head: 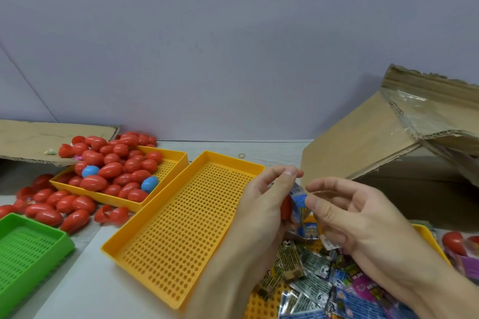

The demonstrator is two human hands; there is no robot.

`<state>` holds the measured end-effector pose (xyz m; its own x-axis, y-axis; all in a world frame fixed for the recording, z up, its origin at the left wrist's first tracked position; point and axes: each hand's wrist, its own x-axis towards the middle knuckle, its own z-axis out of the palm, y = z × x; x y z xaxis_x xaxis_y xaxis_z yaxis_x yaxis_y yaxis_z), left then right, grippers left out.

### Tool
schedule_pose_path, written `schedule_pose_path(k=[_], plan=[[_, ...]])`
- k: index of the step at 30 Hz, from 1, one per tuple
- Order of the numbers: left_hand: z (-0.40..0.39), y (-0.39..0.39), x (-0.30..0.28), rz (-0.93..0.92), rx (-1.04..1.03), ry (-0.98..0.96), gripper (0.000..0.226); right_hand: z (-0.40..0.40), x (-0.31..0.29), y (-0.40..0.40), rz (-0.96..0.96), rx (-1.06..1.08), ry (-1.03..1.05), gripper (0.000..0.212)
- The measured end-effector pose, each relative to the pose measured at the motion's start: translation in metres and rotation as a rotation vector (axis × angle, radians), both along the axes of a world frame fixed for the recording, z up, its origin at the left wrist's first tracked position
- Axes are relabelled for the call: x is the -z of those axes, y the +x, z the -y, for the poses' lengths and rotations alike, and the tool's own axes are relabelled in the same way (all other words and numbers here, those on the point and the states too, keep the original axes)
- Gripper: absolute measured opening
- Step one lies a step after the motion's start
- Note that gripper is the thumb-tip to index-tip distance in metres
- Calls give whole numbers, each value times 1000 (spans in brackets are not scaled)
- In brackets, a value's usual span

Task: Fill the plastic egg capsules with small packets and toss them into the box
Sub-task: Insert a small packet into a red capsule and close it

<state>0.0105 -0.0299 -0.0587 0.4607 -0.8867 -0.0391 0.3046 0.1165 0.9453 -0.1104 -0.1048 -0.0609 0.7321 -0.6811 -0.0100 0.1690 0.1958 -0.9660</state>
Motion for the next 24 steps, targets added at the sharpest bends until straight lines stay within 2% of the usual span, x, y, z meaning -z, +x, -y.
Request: schedule_pose_path(k=[6, 11, 18, 24], plan=[[-1, 2, 1, -29, 83, -26, 25, 4, 0, 0, 113, 8, 143, 23], [-2, 2, 2, 23, 162, -54, 19, 5, 0, 0, 206, 65, 249, 28], [-3, 2, 1, 42, 196, -75, 28, 5, -4, -1, 254, 91, 265, 30], [-2, 1, 1, 52, 164, -45, 17, 4, -2, -1, 259, 105, 263, 31]])
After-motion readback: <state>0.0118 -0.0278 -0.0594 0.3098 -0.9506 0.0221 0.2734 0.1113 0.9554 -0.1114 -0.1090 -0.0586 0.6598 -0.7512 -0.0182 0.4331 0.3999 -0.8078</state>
